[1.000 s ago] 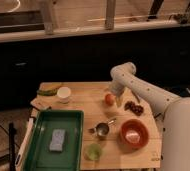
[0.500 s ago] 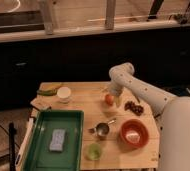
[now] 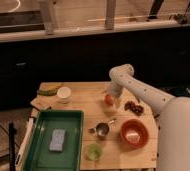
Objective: Place apple in paper cup
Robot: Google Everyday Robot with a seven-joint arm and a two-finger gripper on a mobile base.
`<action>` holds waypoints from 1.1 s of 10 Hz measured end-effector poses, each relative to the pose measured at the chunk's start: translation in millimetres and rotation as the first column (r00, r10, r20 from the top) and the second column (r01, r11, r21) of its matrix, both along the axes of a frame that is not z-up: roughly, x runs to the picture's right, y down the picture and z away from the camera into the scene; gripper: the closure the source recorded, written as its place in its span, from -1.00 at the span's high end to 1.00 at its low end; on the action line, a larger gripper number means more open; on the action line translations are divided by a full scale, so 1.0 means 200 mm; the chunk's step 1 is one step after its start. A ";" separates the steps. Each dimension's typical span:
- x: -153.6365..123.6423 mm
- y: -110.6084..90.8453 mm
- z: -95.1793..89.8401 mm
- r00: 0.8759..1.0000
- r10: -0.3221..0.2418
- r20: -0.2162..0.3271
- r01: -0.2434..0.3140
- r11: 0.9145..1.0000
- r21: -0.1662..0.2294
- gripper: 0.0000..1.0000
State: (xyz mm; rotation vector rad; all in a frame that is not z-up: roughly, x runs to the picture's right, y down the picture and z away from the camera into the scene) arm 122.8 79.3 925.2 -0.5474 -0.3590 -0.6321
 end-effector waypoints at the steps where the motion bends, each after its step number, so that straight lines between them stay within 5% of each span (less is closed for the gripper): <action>1: 0.00 0.01 0.01 1.000 -0.001 0.004 0.001 1.000 -0.003 0.60; 8: -0.01 0.03 0.03 1.000 0.007 0.014 -0.007 1.000 -0.009 0.45; 11: -0.02 0.03 0.01 1.000 0.013 0.004 -0.013 1.000 -0.010 0.04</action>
